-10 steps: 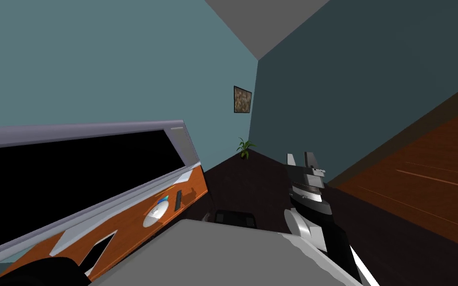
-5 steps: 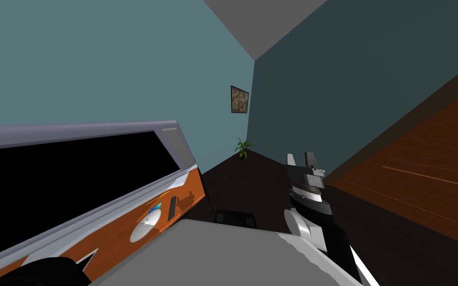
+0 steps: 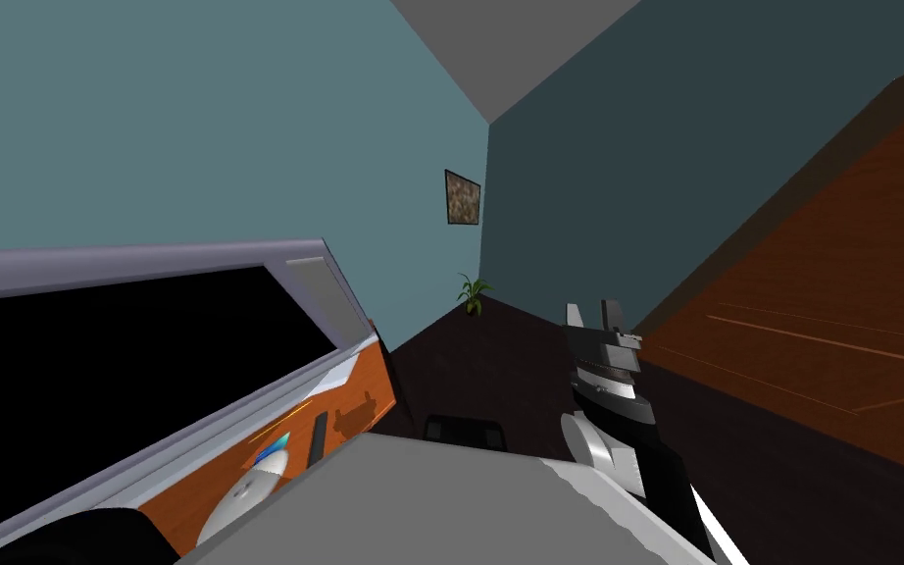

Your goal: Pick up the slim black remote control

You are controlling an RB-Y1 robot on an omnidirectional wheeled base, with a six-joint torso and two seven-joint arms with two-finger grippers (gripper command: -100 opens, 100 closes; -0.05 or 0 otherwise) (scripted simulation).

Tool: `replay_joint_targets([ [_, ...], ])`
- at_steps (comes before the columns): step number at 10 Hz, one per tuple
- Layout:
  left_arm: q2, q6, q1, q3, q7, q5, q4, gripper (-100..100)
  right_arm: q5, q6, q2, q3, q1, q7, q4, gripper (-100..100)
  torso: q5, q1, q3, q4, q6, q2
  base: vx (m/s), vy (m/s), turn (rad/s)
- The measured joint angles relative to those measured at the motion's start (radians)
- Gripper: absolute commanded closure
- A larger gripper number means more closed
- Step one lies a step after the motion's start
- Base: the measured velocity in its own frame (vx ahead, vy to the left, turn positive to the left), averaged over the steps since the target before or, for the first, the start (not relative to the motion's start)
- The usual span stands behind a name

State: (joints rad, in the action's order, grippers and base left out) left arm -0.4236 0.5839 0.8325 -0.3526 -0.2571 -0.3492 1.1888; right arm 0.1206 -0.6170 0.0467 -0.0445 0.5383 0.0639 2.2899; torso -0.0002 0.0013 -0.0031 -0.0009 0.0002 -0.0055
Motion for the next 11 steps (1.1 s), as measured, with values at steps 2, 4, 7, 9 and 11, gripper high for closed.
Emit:
replay_joint_targets([
  [2, 0.000, -0.002, -0.002, -0.007, -0.007, -0.008, -0.053, -100, 0.000, 0.000, 0.000, 0.000, 0.000, 0.000, 0.000, 0, 0.000, -0.001, 0.001, 0.000, -0.001, 0.003, 0.056, 0.017, -0.069],
  [4, -0.007, 0.010, -0.019, -0.017, -0.018, -0.020, -0.140, -100, 0.000, 0.000, 0.000, 0.000, 0.000, 0.000, 0.000, 0, 0.000, 0.000, 0.001, 0.000, -0.001, 0.001, 0.088, 0.028, -0.145],
  [7, -0.055, 0.020, -0.034, -0.045, -0.064, -0.048, -0.302, -100, 0.000, 0.000, 0.000, 0.000, 0.000, 0.000, 0.000, 0, 0.001, 0.003, -0.002, -0.001, 0.000, -0.003, 0.148, 0.070, -0.250],
  [9, -0.065, 0.010, -0.035, -0.058, -0.076, -0.066, -0.380, -100, 0.000, 0.000, 0.000, 0.000, 0.000, 0.000, 0.000, 0, 0.001, 0.003, -0.002, -0.001, -0.001, -0.003, 0.108, 0.056, -0.137],
  [11, -0.104, -0.012, -0.040, -0.077, -0.114, -0.081, -0.428, -100, 0.000, 0.000, 0.000, 0.000, 0.000, 0.000, 0.000, 0, 0.000, 0.002, 0.000, 0.000, 0.000, -0.001, 0.076, 0.059, -0.132],
])
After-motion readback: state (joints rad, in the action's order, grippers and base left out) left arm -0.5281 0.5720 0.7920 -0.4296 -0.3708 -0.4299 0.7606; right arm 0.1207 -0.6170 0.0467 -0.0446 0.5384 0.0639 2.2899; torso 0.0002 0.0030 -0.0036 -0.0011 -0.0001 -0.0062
